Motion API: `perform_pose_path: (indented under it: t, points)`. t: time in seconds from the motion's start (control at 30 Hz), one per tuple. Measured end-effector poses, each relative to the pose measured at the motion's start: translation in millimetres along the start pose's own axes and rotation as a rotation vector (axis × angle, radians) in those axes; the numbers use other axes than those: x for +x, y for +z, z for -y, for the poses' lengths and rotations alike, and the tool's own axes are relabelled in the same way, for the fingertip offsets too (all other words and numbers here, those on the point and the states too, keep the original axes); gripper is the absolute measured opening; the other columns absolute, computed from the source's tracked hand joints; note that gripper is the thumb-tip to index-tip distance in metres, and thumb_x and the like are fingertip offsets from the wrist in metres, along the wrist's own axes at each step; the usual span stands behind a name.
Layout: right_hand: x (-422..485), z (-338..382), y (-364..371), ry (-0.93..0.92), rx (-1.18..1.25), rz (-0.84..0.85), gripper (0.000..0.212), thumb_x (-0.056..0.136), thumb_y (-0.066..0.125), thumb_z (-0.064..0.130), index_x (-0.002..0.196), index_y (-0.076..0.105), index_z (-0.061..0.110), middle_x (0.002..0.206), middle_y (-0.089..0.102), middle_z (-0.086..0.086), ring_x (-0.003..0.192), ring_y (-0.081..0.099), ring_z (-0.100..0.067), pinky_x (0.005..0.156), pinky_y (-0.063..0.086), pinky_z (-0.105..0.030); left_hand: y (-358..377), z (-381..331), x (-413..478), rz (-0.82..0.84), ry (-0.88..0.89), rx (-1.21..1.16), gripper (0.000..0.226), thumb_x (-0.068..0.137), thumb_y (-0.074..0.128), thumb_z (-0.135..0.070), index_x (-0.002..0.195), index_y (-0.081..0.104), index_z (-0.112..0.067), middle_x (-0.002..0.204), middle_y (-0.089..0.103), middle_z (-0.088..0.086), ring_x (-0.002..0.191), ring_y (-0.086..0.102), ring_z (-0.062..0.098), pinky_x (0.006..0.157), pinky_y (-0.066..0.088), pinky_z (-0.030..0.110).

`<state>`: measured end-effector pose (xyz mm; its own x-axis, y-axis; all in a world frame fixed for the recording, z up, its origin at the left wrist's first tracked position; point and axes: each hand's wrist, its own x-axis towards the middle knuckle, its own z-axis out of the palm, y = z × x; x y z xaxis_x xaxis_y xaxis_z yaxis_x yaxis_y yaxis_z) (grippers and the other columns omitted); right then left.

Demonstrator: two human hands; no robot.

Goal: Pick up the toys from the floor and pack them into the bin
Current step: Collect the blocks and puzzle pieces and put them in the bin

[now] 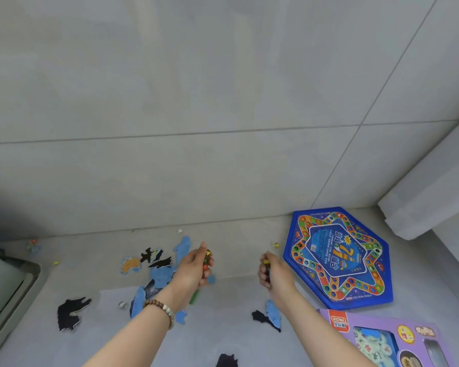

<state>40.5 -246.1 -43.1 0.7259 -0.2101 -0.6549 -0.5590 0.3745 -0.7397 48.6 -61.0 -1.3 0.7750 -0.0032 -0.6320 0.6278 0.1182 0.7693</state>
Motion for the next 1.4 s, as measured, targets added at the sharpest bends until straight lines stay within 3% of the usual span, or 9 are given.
perform_pose_path:
  t: [0.1, 0.33, 0.67, 0.77, 0.83, 0.93, 1.07, 1.27, 1.4]
  points:
    - [-33.4, 40.2, 58.8, 0.028, 0.14, 0.189, 0.032, 0.099, 0.039, 0.024, 0.068, 0.042, 0.015, 0.048, 0.042, 0.0, 0.031, 0.028, -0.007, 0.031, 0.013, -0.013, -26.8, -45.3, -26.2, -0.049, 0.084, -0.004, 0.033, 0.098, 0.042, -0.038, 0.078, 0.048, -0.012, 0.055, 0.047, -0.005, 0.038, 0.033, 0.004, 0.033, 0.023, 0.014]
    - [-164.2, 87.6, 226.0, 0.014, -0.124, 0.564, 0.038, 0.095, 0.049, 0.037, 0.064, 0.042, 0.017, 0.045, 0.036, 0.004, 0.028, 0.024, -0.005, 0.028, 0.015, -0.014, -154.9, -137.5, -137.8, -0.239, 0.33, -0.078, 0.033, 0.093, 0.048, -0.046, 0.078, 0.049, -0.017, 0.058, 0.043, -0.007, 0.039, 0.031, 0.003, 0.035, 0.021, 0.013]
    - [-337.4, -15.6, 435.5, 0.204, -0.443, 0.86, 0.031, 0.101, 0.039, 0.025, 0.073, 0.046, 0.013, 0.055, 0.04, 0.001, 0.031, 0.031, -0.004, 0.03, 0.02, -0.013, -414.7, -117.1, -288.0, -0.649, 0.395, -0.148, 0.038, 0.098, 0.042, -0.04, 0.079, 0.057, -0.011, 0.055, 0.042, -0.002, 0.037, 0.031, 0.006, 0.035, 0.021, 0.014]
    - [-363.3, -53.6, 486.0, 0.288, -0.339, 0.839, 0.024, 0.1, 0.039, 0.019, 0.085, 0.051, 0.005, 0.073, 0.047, -0.008, 0.054, 0.048, -0.014, 0.036, 0.039, -0.018, -470.3, -88.2, -298.0, -0.747, 0.342, -0.215, 0.028, 0.099, 0.043, -0.029, 0.089, 0.059, -0.008, 0.066, 0.046, 0.002, 0.048, 0.038, 0.007, 0.036, 0.032, 0.012]
    - [-368.8, -72.3, 508.0, 0.314, -0.294, 0.821, 0.021, 0.1, 0.042, 0.018, 0.108, 0.051, 0.001, 0.097, 0.054, -0.015, 0.088, 0.059, -0.027, 0.062, 0.053, -0.028, -495.0, -70.4, -298.4, -0.754, 0.307, -0.309, 0.025, 0.099, 0.044, -0.02, 0.112, 0.058, -0.003, 0.082, 0.053, 0.006, 0.062, 0.044, 0.01, 0.051, 0.046, 0.018]
    - [-359.8, -84.6, 516.4, 0.194, -0.442, 0.781, 0.043, 0.097, 0.048, 0.021, 0.137, 0.039, 0.007, 0.143, 0.04, -0.013, 0.132, 0.041, -0.028, 0.105, 0.038, -0.038, -517.6, -49.0, -295.2, -0.804, 0.213, -0.153, 0.049, 0.098, 0.048, -0.025, 0.142, 0.036, -0.008, 0.129, 0.052, 0.008, 0.08, 0.052, 0.013, 0.078, 0.048, 0.031]
    - [-333.4, -76.8, 505.0, -0.049, -0.612, 0.803, 0.039, 0.097, 0.049, 0.021, 0.135, 0.045, 0.014, 0.147, 0.036, -0.005, 0.139, 0.031, -0.022, 0.106, 0.036, -0.034, -524.9, -40.1, -295.4, -0.878, 0.223, 0.059, 0.056, 0.096, 0.05, -0.027, 0.146, 0.03, -0.01, 0.151, 0.032, 0.007, 0.134, 0.039, 0.021, 0.094, 0.033, 0.023]
    - [-295.2, -12.7, 448.2, -0.321, -0.728, 0.717, 0.021, 0.096, 0.05, 0.022, 0.117, 0.056, 0.021, 0.129, 0.051, -0.002, 0.118, 0.047, -0.016, 0.099, 0.044, -0.035, -483.5, -72.0, -295.3, -0.862, 0.428, 0.249, 0.034, 0.097, 0.048, -0.025, 0.129, 0.05, -0.016, 0.129, 0.055, 0.001, 0.119, 0.05, 0.016, 0.095, 0.038, 0.023]
    - [-257.6, 18.6, 381.6, -0.42, -0.832, 0.592, 0.022, 0.096, 0.051, 0.022, 0.117, 0.056, 0.019, 0.127, 0.053, -0.003, 0.121, 0.049, -0.018, 0.097, 0.045, -0.035, -419.5, -94.6, -279.6, -0.78, 0.595, 0.3, 0.016, 0.095, 0.05, -0.024, 0.109, 0.058, -0.02, 0.097, 0.061, -0.006, 0.09, 0.055, 0.008, 0.073, 0.043, 0.012]
